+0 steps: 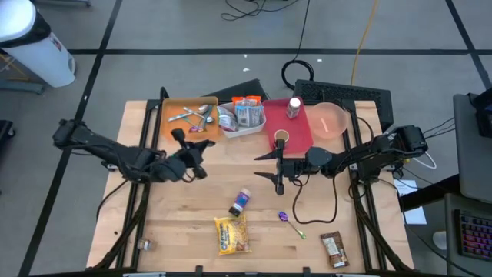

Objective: Pick & Place Food Item
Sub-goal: Put the black spoon into the orange bin

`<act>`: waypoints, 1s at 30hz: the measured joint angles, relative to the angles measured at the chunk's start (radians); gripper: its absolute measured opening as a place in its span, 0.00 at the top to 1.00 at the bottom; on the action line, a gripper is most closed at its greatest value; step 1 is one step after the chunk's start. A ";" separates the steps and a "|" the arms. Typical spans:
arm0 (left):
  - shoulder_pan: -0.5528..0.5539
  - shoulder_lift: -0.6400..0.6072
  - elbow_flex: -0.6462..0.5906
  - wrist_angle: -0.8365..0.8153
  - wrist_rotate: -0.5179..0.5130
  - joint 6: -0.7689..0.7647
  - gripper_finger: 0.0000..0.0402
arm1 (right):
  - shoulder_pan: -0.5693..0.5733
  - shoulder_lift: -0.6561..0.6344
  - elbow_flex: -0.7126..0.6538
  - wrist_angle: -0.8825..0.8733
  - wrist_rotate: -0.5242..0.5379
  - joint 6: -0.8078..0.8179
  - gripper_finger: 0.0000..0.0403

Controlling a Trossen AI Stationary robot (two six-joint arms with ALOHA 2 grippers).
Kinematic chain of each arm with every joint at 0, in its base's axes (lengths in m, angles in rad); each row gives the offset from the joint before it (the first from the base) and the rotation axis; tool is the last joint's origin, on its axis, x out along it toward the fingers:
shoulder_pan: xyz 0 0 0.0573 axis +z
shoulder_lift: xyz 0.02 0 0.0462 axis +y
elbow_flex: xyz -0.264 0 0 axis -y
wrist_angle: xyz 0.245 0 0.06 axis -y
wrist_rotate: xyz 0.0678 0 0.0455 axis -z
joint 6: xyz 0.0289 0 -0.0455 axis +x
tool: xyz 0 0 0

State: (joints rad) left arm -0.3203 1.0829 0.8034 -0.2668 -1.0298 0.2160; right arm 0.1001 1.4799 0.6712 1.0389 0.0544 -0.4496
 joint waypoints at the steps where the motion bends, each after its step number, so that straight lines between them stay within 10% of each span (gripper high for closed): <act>1: 0.008 -0.026 -0.020 0.003 0.015 0.016 0.99 | 0.000 0.000 0.000 0.000 0.000 0.000 0.49; 15: 0.269 -0.300 -0.324 0.352 0.204 0.313 0.99 | -0.002 0.000 0.000 -0.004 0.001 -0.006 0.50; 30: 0.649 -0.206 -0.390 0.466 0.432 0.407 0.99 | -0.010 0.000 0.000 -0.028 0.002 -0.001 0.51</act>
State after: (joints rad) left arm 0.3290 0.8768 0.4129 0.1994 -0.5975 0.6235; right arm 0.0902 1.4796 0.6712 1.0114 0.0559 -0.4503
